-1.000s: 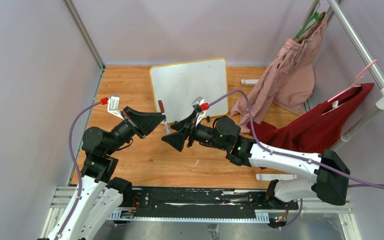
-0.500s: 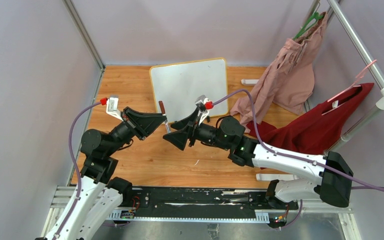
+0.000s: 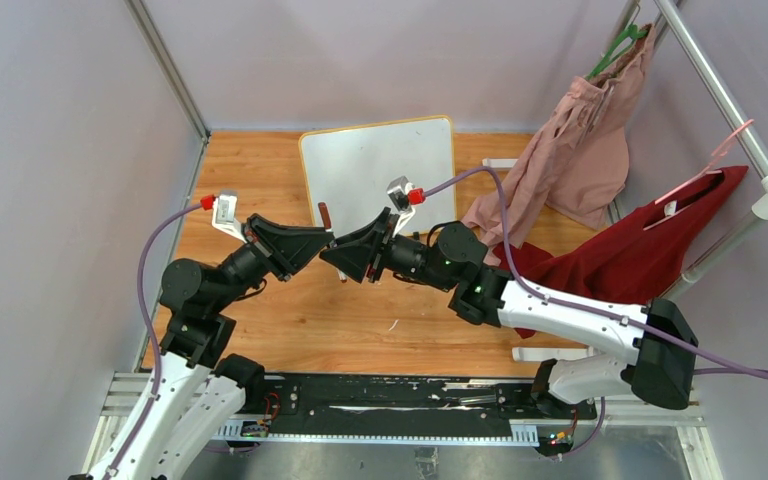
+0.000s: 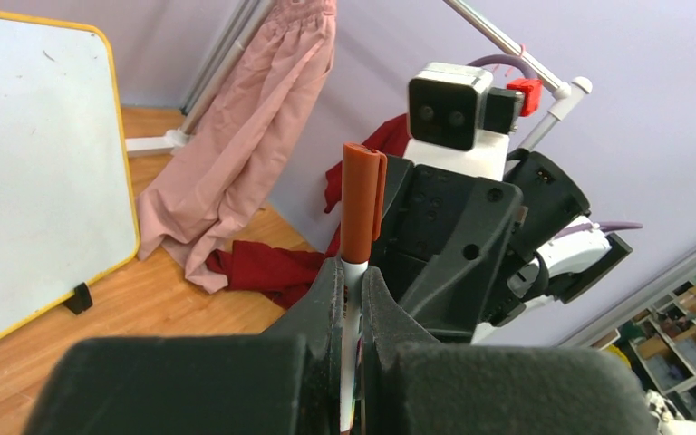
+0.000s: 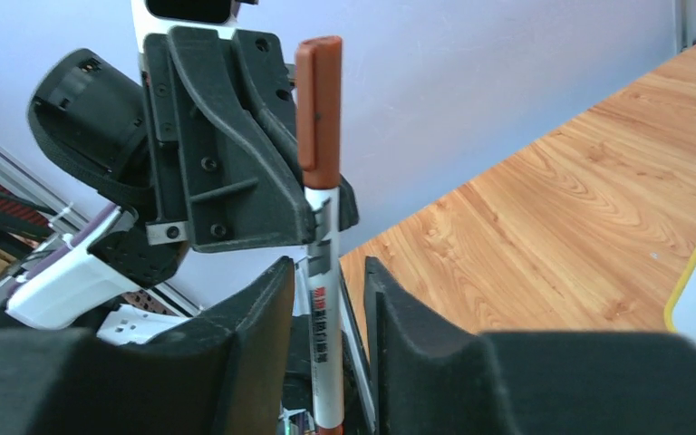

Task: Write a sentence on the whiteboard
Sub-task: Open the whiteboard marker at the center of the board.

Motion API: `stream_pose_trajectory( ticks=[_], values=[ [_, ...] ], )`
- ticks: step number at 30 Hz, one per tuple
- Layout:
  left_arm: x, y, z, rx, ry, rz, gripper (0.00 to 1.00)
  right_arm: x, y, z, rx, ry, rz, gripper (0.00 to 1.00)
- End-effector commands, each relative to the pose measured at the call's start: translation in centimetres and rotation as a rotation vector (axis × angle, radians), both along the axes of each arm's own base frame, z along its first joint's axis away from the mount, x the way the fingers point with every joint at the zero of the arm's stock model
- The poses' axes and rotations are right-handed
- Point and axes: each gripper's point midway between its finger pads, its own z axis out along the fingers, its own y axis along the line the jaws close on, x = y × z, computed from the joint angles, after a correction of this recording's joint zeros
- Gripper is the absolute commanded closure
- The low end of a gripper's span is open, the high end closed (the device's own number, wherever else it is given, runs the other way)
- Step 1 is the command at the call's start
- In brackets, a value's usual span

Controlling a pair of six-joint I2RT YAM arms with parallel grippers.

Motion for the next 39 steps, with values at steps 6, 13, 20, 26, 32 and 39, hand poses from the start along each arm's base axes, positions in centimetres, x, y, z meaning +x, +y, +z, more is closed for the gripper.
stream_pose_trajectory(
  ticks=[6,13,20,26,32,39],
  values=[
    [-1.9,0.0,3.4,-0.025,-0.108,-0.038,0.94,-0.1,0.1,0.6,-0.012,-0.027,0.018,0.94],
    [-3.2,0.0,5.0,-0.007,-0.182,-0.071,0.04,-1.4,-1.3,-0.6,-0.097,-0.099,0.051,1.0],
    [-3.0,-0.4,5.4,0.008,-0.191,-0.084,0.05,-2.5,-2.7,-0.5,-0.107,-0.137,0.074,1.0],
    [-2.4,-0.9,4.9,0.014,-0.153,-0.109,0.15,-3.1,-2.6,-0.1,-0.091,-0.146,0.107,1.0],
    [-2.5,-1.4,4.9,0.025,-0.14,-0.148,0.38,-3.2,-2.2,-0.1,-0.089,-0.148,0.123,1.0],
    [-2.5,-1.6,4.5,0.027,-0.126,-0.161,0.59,-3.2,-2.0,-0.1,-0.089,-0.148,0.127,1.0]
  ],
)
